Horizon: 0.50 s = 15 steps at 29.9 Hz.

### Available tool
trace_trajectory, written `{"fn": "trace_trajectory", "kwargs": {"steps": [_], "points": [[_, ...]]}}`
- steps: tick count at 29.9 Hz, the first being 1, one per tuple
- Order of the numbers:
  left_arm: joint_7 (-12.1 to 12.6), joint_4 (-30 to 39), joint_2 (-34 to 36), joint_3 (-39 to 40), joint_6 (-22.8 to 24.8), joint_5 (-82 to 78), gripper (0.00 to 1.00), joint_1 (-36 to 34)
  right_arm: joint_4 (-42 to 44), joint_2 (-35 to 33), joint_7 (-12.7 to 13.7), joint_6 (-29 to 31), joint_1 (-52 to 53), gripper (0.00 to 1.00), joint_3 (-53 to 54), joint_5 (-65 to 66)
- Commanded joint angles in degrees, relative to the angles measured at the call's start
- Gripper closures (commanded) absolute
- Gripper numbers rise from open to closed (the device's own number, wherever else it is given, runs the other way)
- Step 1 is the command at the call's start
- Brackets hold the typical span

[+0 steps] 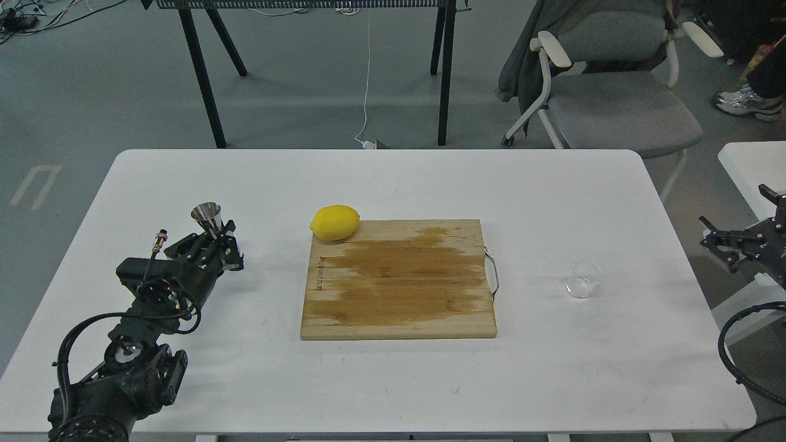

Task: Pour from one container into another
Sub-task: 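Lift the jigger upward with the left gripper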

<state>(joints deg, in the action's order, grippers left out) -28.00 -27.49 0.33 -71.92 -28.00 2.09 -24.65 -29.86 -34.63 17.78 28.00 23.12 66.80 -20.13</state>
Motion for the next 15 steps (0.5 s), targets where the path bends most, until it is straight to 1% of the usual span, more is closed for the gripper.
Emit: {"fn": "trace_trajectory", "kwargs": {"steps": [1, 5, 6, 9, 15], "points": [[0.0, -5.63, -0.33, -0.15, 0.0, 0.28, 0.95, -4.7, -0.02, 0.0, 0.06, 0.0, 0.09, 0.0, 0.09, 0.0], [0.0, -12.23, -0.33, -0.85, 0.0, 0.28, 0.95, -9.27, -0.02, 0.0, -0.03, 0.0, 0.18, 0.0, 0.09, 0.0], [0.0, -12.76, -0.33, -1.55, 0.0, 0.19, 0.95, -10.06, -0.02, 0.0, 0.06, 0.0, 0.18, 0.0, 0.09, 0.0], [0.0, -12.68, -0.33, -7.77, 0.0, 0.63, 0.95, -12.35, 0.06, 0.0, 0.06, 0.0, 0.18, 0.0, 0.09, 0.0], [0.0, -12.68, -0.33, -10.52, 0.0, 1.24, 0.94, -12.0, 0.06, 0.09, 0.06, 0.0, 0.09, 0.0, 0.0, 0.0]]}}
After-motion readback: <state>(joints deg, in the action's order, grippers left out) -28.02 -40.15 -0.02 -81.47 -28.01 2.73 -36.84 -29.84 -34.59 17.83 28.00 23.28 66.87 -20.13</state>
